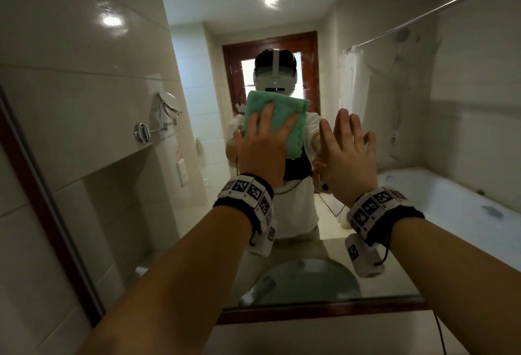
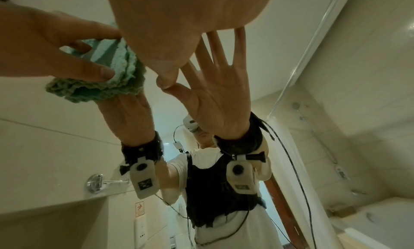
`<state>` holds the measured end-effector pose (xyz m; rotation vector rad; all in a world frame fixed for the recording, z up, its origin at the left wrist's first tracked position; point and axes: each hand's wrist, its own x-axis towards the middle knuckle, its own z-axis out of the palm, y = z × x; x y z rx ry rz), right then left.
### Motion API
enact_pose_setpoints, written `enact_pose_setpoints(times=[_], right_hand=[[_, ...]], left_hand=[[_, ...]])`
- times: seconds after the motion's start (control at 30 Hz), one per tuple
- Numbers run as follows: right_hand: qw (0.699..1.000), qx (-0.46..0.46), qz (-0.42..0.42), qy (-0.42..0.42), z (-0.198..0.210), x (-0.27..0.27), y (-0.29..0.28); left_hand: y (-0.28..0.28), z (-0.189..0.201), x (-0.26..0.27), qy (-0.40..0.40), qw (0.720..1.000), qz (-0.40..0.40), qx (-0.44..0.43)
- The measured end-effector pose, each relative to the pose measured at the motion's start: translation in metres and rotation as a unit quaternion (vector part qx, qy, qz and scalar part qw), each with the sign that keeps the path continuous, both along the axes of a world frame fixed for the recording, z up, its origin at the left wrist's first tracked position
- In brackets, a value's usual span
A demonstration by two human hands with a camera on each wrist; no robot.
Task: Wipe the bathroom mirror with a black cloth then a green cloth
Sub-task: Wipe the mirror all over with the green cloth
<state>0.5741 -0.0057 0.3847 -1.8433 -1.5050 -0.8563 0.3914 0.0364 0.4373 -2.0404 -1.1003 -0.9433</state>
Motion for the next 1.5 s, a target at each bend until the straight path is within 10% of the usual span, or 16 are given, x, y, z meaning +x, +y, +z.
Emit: enact_pose_setpoints(times=[0.53, 0.8, 1.07, 1.5], right_hand=[[0.999, -0.031, 0.001, 0.031, 0.001, -0.009, -0.005], [0.999, -0.022, -0.004, 0.031, -0.003, -0.009, -0.003], [0.997, -0.014, -0.037, 0.060, -0.002, -0.026, -0.002], [0.996, 0.002, 0.048, -0.070, 0.009, -0.186, 0.035]], left_hand=[[0.024, -0.010, -0.091, -0.162, 0.984, 0.039, -0.055], [0.013, -0.026, -0.024, -0.013, 1.000, -0.008, -0.010], [0.028, -0.025, -0.064, -0.021, 1.000, -0.012, -0.018], [0.055, -0.015, -0.209, -0.112, 0.991, 0.045, -0.050]])
